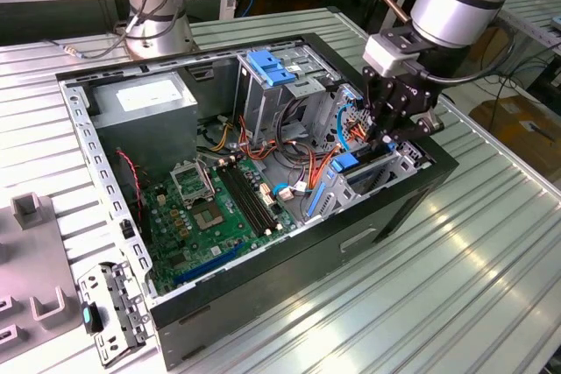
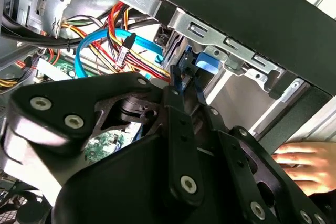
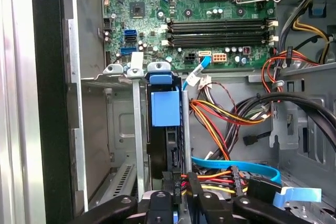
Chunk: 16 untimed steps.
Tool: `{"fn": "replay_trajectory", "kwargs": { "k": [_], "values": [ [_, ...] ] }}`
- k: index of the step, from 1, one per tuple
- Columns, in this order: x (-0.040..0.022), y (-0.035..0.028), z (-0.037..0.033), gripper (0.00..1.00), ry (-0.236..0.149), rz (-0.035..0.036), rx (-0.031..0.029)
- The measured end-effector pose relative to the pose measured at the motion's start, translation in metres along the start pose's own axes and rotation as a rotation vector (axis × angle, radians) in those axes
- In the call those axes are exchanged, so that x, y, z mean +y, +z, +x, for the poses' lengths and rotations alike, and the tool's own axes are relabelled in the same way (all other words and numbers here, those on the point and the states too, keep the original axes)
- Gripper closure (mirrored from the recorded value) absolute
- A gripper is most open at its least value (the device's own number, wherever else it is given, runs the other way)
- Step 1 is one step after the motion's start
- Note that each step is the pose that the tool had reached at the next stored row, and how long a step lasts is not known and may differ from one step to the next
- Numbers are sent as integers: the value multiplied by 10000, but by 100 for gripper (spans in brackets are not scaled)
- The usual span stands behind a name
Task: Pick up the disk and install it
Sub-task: 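Insert the first disk wire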
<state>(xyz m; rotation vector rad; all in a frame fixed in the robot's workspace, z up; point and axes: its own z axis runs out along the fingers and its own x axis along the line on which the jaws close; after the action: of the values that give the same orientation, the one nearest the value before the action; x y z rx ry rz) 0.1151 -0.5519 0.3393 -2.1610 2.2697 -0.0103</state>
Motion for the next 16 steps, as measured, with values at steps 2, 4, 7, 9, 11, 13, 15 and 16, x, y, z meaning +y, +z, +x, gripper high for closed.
{"fn": "replay_trajectory", "kwargs": {
  "k": [2, 4, 7, 9, 11, 13, 15, 16],
  "values": [
    [0, -27, 0, 75, 0, 1, 3],
    [-1, -69, -1, 75, 0, 0, 5],
    [-2, -120, -1, 75, 0, 1, 2],
    [-1, -120, -1, 76, 0, 0, 2],
    [-2, -121, -1, 89, 0, 0, 5],
    [-1, -122, -1, 89, 0, 1, 6],
    [-1, -122, -1, 89, 0, 1, 6],
    [-2, -122, -1, 89, 0, 0, 7]
  ]
}}
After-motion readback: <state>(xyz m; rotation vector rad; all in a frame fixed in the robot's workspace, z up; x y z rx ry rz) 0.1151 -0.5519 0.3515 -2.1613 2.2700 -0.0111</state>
